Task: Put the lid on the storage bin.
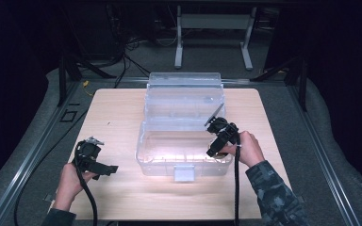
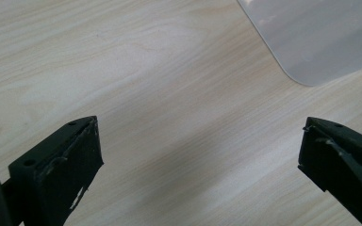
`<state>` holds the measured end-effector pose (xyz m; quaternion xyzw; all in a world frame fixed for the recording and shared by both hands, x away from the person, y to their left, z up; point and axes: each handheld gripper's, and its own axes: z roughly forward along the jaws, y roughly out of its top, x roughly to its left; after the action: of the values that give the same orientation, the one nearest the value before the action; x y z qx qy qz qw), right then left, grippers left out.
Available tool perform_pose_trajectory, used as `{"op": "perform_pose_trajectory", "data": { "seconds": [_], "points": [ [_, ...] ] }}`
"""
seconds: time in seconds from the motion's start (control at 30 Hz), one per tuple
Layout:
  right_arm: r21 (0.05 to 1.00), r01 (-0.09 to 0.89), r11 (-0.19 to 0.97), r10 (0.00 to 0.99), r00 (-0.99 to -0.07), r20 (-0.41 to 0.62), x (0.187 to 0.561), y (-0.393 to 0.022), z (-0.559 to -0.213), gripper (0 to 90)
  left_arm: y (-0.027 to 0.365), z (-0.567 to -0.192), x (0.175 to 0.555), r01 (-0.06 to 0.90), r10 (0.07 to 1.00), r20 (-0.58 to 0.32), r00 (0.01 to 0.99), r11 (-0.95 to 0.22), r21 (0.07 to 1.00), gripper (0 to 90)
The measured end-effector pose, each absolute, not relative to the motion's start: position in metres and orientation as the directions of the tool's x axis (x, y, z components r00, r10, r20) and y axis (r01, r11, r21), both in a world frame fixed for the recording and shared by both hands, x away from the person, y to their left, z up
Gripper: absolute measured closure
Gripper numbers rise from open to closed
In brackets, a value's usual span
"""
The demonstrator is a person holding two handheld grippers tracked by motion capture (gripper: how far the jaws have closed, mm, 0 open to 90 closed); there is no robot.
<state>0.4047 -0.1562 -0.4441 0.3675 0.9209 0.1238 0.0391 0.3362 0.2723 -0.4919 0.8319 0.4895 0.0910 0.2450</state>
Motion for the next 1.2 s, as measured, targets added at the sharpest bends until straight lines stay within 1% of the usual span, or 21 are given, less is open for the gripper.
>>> {"op": "perform_pose_trajectory", "data": {
  "seconds": [0.67,0.7,0.73,1.2],
  "points": [
    [0.201,0.682,0.703,0.692,-0.721,0.023,0.403,-0.157,-0.458,20.3,0.272,-0.493,0.337,0.770,0.858,-0.084,0.506,-0.406,0.492,0.2],
    [0.176,0.685,0.707,0.692,-0.721,0.023,0.404,-0.157,-0.457,20.3,0.271,-0.493,0.337,0.772,0.859,-0.087,0.504,-0.404,0.490,0.2],
    [0.195,0.685,0.703,0.695,-0.719,0.020,0.403,-0.157,-0.459,20.3,0.271,-0.493,0.337,0.769,0.856,-0.085,0.510,-0.410,0.490,0.2],
    [0.174,0.685,0.707,0.692,-0.721,0.028,0.401,-0.156,-0.463,20.0,0.270,-0.493,0.337,0.772,0.857,-0.087,0.508,-0.409,0.487,0.2]
  ]
}}
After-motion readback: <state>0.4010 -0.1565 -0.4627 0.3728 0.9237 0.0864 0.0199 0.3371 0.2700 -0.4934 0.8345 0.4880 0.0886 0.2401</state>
